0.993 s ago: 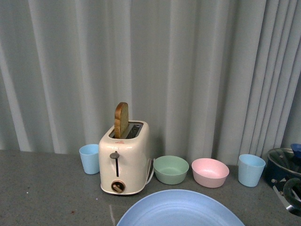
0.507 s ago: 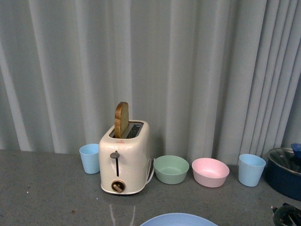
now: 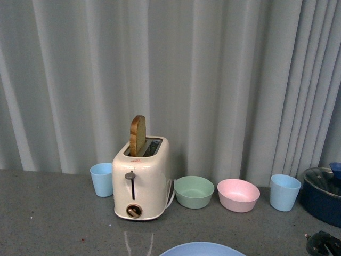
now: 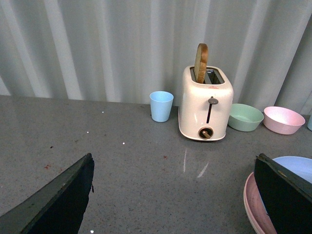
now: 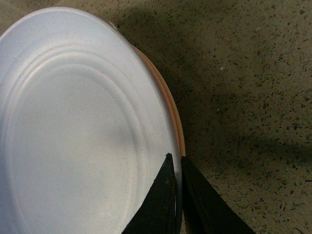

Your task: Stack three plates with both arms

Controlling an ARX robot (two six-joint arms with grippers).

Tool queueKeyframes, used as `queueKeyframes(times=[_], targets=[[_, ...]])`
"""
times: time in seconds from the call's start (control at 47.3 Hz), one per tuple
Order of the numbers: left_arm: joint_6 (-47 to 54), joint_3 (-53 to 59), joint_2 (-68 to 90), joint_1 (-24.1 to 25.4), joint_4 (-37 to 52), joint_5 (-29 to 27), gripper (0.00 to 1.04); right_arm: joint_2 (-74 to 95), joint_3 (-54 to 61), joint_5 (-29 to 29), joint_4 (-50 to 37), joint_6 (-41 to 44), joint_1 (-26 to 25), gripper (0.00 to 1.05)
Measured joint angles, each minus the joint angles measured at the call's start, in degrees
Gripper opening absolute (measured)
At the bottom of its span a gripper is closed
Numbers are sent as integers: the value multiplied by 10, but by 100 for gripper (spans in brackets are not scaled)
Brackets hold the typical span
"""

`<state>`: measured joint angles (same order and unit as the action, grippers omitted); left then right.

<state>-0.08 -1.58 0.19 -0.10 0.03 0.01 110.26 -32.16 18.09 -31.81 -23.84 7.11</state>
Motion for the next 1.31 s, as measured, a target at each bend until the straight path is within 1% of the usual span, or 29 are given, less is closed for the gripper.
queueKeyframes(times=[0.042,0.085,0.127,0.148,0.169,0.254,0.402,0.423,0.528,0.571,0.634,0.782,0.93,0.993,1.036,1.057,1.099,1.141,1.162,1.226,1.289,1.31], targets=[[0,0,0,0,0,0,98,0,0,4,2,-2,0,9],[0,0,0,0,0,0,98,-1,0,7,3,-5,-1,18],[0,0,0,0,0,0,98,-6,0,8,8,-7,-1,29],[0,0,0,0,0,0,98,-8,0,9,10,-7,-1,32],[0,0,0,0,0,0,98,-14,0,10,12,-8,-1,37],[0,0,0,0,0,0,98,-30,3,12,16,-8,-1,48],[0,0,0,0,0,0,98,-84,21,18,30,-9,-4,71],[0,0,0,0,0,0,98,-88,23,18,31,-9,-4,73],[0,0,0,0,0,0,98,-138,45,19,45,-11,-16,90],[0,0,0,0,0,0,98,-176,58,16,56,-15,-27,99],[0,0,0,0,0,0,98,-239,73,-7,78,-12,-41,97],[0,0,0,0,0,0,98,-399,88,-75,143,26,-51,97],[0,0,0,0,0,0,98,-545,90,-124,205,68,-30,97],[0,0,0,0,0,0,98,-626,89,-162,244,90,-2,97],[0,0,0,0,0,0,98,-678,113,-242,177,142,30,88],[0,0,0,0,0,0,98,-696,121,-264,162,158,39,84],[0,0,0,0,0,0,98,-752,134,-314,173,193,63,73],[0,0,0,0,0,0,98,-807,144,-347,213,212,86,63],[0,0,0,0,0,0,98,-831,150,-351,229,218,92,57],[0,0,0,0,0,0,98,-866,166,-336,236,226,91,47],[0,0,0,0,0,0,98,-892,190,-314,236,232,69,31],[0,0,0,0,0,0,98,-896,195,-310,236,233,64,27]])
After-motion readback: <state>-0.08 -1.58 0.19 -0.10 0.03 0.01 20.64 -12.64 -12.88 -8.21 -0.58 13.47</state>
